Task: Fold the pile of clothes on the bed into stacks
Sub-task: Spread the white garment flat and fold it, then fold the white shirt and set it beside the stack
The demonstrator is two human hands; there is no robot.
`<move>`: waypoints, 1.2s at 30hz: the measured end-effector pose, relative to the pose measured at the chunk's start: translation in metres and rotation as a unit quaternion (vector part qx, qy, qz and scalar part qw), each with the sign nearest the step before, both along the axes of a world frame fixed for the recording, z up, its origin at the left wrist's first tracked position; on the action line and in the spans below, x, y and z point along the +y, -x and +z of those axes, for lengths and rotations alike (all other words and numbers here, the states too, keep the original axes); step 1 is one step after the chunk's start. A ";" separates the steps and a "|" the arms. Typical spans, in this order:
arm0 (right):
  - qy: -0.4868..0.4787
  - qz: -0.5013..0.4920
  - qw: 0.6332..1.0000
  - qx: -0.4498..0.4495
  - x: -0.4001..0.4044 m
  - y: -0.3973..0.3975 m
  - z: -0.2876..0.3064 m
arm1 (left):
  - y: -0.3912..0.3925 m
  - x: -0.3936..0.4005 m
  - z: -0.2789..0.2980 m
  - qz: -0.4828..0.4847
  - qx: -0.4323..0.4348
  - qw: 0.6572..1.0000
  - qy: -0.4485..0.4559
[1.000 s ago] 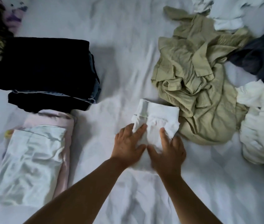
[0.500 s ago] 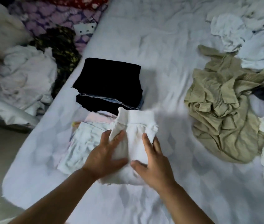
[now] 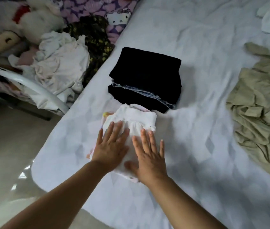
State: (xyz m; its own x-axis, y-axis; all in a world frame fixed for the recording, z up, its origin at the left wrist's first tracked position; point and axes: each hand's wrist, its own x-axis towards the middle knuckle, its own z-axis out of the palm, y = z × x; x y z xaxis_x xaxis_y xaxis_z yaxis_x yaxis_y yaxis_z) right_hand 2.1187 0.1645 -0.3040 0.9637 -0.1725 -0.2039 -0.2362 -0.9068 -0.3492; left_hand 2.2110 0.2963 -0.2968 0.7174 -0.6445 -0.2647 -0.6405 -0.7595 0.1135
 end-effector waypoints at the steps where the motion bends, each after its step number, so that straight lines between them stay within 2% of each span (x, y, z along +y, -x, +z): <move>1: -0.008 -0.005 1.000 0.016 -0.001 0.001 -0.005 | 0.004 -0.002 -0.008 -0.009 0.007 1.000 -0.014; 8: -0.087 0.046 0.984 0.148 -0.019 -0.004 -0.034 | 0.004 -0.013 -0.041 0.028 0.032 0.994 -0.096; 10: -0.103 0.060 0.983 0.138 -0.028 -0.004 -0.021 | 0.002 -0.012 -0.039 0.023 0.039 0.993 -0.110; 12: -0.110 0.049 0.989 0.081 -0.039 0.008 -0.012 | 0.002 -0.015 -0.030 0.031 0.025 0.995 -0.089; 17: -0.087 -0.051 0.995 0.027 -0.086 0.048 0.008 | 0.023 -0.065 0.002 0.023 -0.035 0.997 0.070; 20: -0.092 -0.135 0.986 0.022 -0.129 0.078 0.011 | 0.050 -0.118 0.015 0.003 -0.013 0.991 0.135; 26: -0.049 -0.257 0.965 0.021 -0.233 0.158 0.020 | 0.110 -0.228 0.014 -0.079 0.094 0.984 0.130; 29: -0.031 -0.330 0.943 0.021 -0.282 0.202 0.021 | 0.140 -0.283 0.017 -0.121 0.118 0.979 0.116; 36: 0.013 -0.418 0.908 -0.004 -0.371 0.283 0.019 | 0.206 -0.391 0.013 -0.148 0.151 0.973 0.091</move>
State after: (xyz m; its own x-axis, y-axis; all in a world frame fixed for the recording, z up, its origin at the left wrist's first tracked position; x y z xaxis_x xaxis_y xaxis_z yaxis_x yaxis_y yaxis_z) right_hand 1.8358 -0.2065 -0.2850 0.4954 -0.8493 -0.1822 -0.8435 -0.4202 -0.3344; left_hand 2.0049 -0.0952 -0.2838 0.4005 -0.8669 -0.2969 -0.7453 -0.4967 0.4449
